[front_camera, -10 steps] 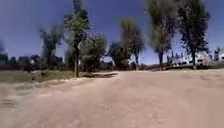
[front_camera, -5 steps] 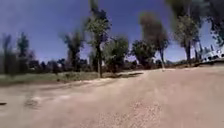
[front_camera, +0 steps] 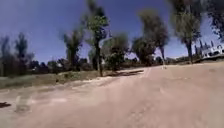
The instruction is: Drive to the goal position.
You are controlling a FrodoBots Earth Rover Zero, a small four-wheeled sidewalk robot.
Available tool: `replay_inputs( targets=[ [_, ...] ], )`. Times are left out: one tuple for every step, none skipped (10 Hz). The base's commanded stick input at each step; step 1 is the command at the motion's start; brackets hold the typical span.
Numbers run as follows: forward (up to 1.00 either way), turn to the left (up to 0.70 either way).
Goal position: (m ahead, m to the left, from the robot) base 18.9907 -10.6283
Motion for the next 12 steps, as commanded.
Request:
replay_inputs(
  targets=[
    [0.7,-0.35],
    [0.7,-0.24],
    [0.7,-0.06],
    [0.7,0.0],
    [0.7,0.0],
    [0.7,0.0],
    [0.7,0.0],
    [0.7,0.0],
    [0.7,0.0],
    [0.7,0.0],
    [0.7,0.0],
    [0.7,0.0]
  ],
)
